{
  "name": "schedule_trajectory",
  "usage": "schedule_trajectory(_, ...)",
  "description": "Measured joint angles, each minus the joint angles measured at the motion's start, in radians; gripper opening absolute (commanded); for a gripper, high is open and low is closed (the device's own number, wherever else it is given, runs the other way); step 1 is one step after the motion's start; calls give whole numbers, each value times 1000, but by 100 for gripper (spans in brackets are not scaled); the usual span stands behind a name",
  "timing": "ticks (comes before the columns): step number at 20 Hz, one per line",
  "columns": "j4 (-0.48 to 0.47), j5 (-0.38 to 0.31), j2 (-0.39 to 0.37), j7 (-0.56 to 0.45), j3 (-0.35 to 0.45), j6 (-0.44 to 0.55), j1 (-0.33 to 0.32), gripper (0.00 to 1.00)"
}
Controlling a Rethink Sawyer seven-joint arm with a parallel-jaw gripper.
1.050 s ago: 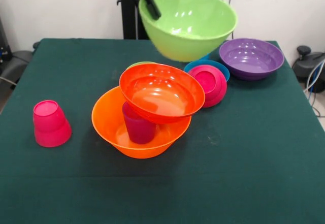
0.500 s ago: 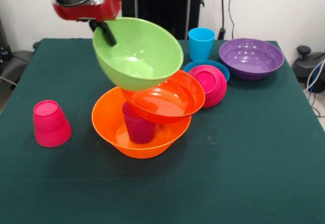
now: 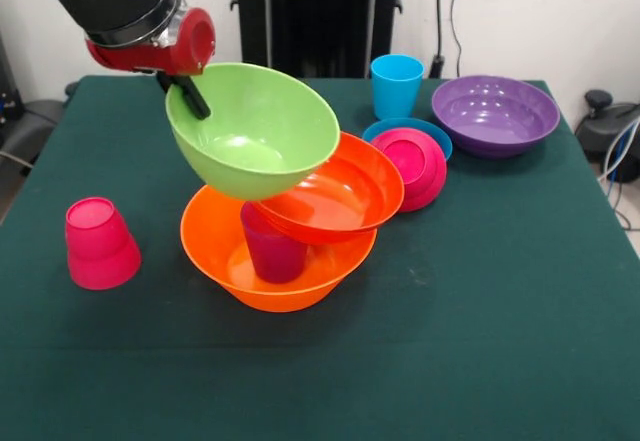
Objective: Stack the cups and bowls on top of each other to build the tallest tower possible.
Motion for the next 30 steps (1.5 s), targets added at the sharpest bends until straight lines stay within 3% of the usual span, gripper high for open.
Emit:
schedule_trajectory(7, 4, 53, -6, 0, 0, -61, 0, 0)
schedule_trajectory(20, 4, 100, -47, 0, 0, -65, 17, 0)
schedule_trajectory(30, 81, 168, -151, 0, 0, -65, 24, 0)
